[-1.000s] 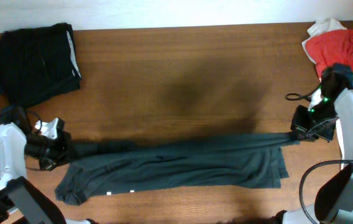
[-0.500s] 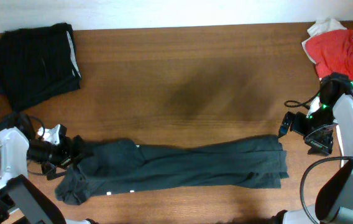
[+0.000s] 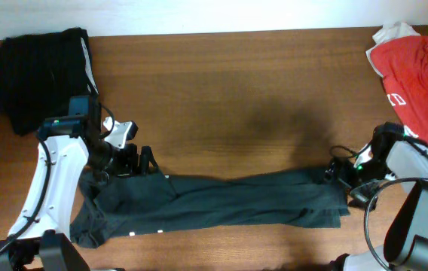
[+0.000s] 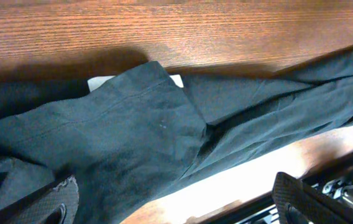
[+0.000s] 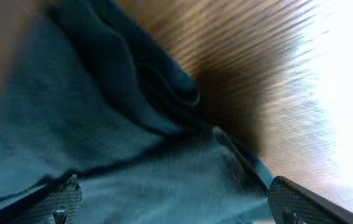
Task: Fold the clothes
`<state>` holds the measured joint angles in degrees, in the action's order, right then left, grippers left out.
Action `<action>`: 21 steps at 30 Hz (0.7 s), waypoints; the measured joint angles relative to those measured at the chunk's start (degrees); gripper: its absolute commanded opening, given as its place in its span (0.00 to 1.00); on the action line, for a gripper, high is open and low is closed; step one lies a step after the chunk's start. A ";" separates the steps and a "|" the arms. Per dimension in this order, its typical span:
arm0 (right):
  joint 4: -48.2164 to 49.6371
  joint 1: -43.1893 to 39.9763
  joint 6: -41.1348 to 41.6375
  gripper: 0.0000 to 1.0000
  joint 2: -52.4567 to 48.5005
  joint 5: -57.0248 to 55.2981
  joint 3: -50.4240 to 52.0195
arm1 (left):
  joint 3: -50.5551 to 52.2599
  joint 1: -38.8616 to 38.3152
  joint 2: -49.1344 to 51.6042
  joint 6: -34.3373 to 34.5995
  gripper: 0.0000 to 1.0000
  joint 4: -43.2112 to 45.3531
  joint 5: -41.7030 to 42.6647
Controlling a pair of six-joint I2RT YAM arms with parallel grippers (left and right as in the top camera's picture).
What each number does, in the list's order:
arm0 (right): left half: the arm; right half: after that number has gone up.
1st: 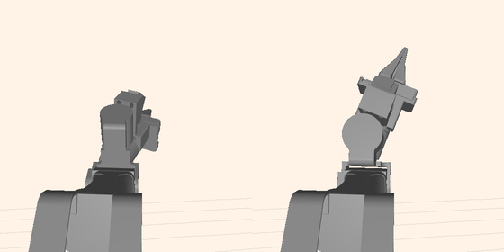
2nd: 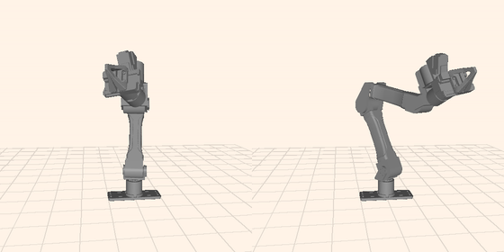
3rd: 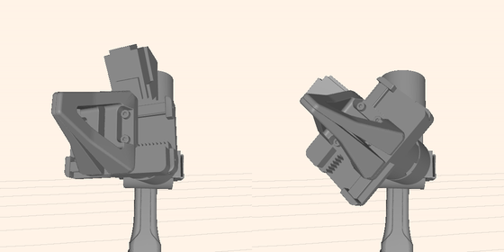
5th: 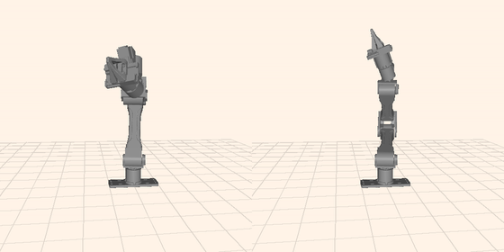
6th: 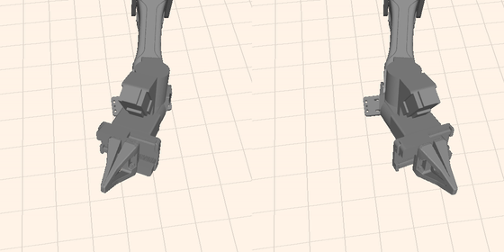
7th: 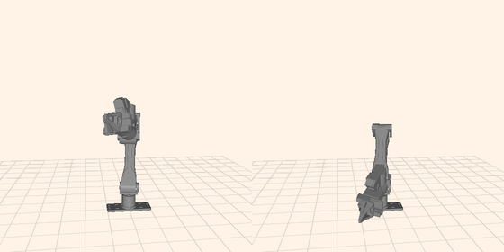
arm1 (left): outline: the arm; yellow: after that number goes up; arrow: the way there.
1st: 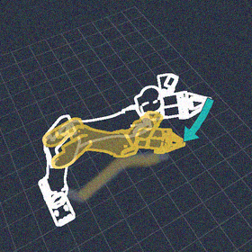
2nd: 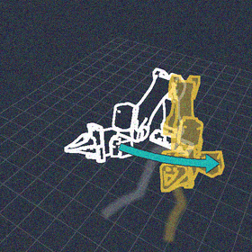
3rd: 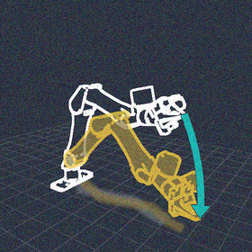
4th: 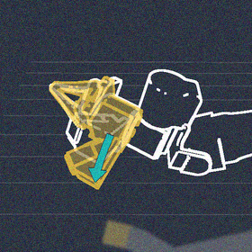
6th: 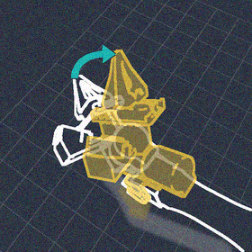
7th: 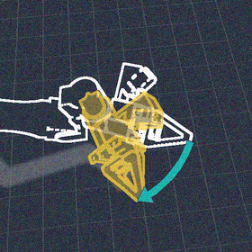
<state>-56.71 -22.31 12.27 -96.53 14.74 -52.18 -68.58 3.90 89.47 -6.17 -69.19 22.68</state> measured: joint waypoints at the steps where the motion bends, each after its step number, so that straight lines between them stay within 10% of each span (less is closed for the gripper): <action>1: 0.39 0.00 0.11 0.68 -0.22 0.76 2.08 | 0.00 0.00 0.00 0.00 0.99 0.11 0.00; 3: 0.44 0.00 -0.07 0.24 -0.22 2.25 2.69 | 0.00 0.00 0.00 0.00 0.99 0.11 0.00; 5: -0.04 0.00 -0.13 0.04 -0.22 3.45 2.91 | 0.00 0.00 0.00 0.00 0.99 0.11 0.00; 17: -17.70 0.72 -0.20 0.04 11.02 -4.02 -13.94 | 0.00 0.00 0.00 0.20 0.99 1.18 0.00; 21: -20.02 13.31 -0.22 0.04 17.20 -4.61 -14.05 | 0.00 0.00 0.00 3.04 0.99 2.58 -0.02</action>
<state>-76.73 -8.99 12.05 -79.33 10.13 -66.24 -68.58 3.90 89.47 -3.14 -66.61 22.65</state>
